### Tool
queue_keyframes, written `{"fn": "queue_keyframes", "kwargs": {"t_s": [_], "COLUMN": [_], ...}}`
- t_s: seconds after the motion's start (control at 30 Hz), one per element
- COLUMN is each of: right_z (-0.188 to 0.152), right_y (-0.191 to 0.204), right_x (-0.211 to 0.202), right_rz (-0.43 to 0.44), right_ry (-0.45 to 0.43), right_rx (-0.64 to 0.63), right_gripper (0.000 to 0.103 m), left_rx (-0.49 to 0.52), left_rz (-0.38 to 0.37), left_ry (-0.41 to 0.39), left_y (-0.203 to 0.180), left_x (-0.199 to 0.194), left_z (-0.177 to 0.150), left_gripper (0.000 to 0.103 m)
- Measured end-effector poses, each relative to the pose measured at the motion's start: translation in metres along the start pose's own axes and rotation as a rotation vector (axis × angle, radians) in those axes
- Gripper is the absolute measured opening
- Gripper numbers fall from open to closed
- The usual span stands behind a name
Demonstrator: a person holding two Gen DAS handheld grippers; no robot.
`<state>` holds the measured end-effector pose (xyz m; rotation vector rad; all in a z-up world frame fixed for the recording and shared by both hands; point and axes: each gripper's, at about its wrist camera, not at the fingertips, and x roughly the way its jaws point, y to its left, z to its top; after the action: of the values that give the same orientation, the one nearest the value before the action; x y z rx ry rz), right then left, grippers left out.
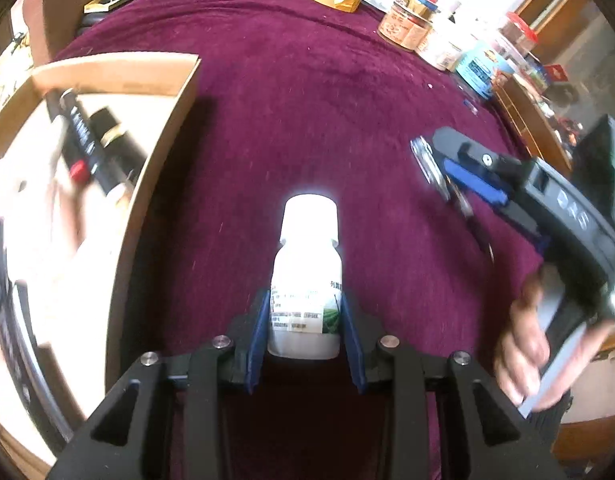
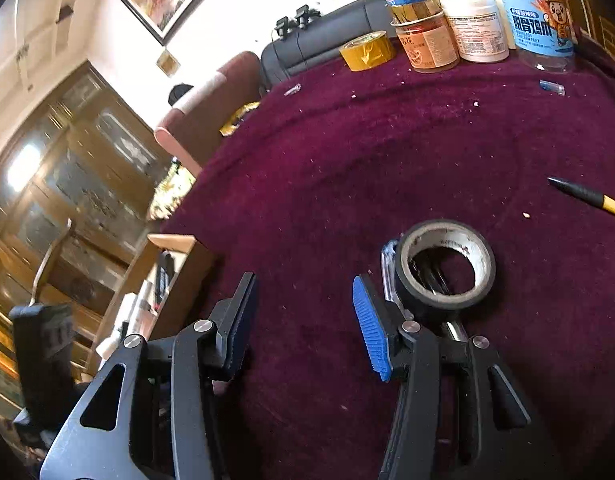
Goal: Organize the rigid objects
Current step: 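Grasp the white pill bottle with the left tool while the right tool grasps the clear ballpoint pen, then carry the pill bottle and clear pen into the tray and open both tools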
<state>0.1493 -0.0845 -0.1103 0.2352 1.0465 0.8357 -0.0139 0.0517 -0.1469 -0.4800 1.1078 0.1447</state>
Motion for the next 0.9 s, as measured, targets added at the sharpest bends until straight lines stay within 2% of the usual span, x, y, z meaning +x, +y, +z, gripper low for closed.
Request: {"fn": "queue_keyframes", "kwargs": {"t_s": [0.07,0.17,0.2,0.37,0.43,0.47,0.5,0.57,0.67,0.73,0.8,0.9], "right_z": [-0.011,-0.014,-0.014,-0.008,-0.005,-0.004,-0.004,-0.006,-0.014,-0.024,-0.036,-0.06], "right_y": [-0.002,-0.006,-0.007,-0.012,-0.005,-0.002,0.002,0.009,0.016,0.021,0.029,0.042], "right_x": [-0.007,-0.01,-0.01,0.013,0.019,0.023,0.026,0.03,0.027,0.02,0.018,0.005], "right_rz": [-0.039,-0.18,-0.202,-0.222,-0.277,-0.318,-0.359,-0.432,-0.41,-0.329,-0.286,-0.278], "right_ry": [0.002,-0.026,-0.024,0.037,0.032,0.028,0.026,0.027,0.042,0.065,0.091,0.109], "right_rx": [0.009,0.02,0.017,0.015,-0.026,-0.046,-0.064,-0.107,-0.121,-0.095,-0.085,-0.102], "right_gripper": [0.05,0.05,0.05,0.049,0.044,0.037,0.025,0.015,0.014,0.014,0.014,0.014], "left_rx": [0.007,0.023,0.021,0.006,-0.001,-0.003,-0.004,-0.003,0.0,0.002,0.007,0.014], "left_rz": [-0.01,-0.019,-0.023,-0.063,-0.079,-0.083,-0.086,-0.091,-0.097,-0.102,-0.101,-0.098], "left_ry": [-0.008,-0.017,-0.017,-0.01,-0.01,-0.01,-0.01,-0.012,-0.014,-0.011,-0.012,-0.016], "left_y": [0.004,0.006,0.006,0.011,0.014,0.014,0.015,0.015,0.016,0.016,0.016,0.016], "left_x": [-0.005,-0.008,-0.008,-0.006,-0.006,-0.007,-0.007,-0.007,-0.007,-0.007,-0.007,-0.008], "left_z": [-0.01,-0.015,-0.014,-0.012,-0.011,-0.011,-0.011,-0.013,-0.014,-0.013,-0.013,-0.014], "left_gripper": [0.034,0.034,0.034,0.034,0.034,0.034,0.034,0.034,0.034,0.034,0.034,0.034]}}
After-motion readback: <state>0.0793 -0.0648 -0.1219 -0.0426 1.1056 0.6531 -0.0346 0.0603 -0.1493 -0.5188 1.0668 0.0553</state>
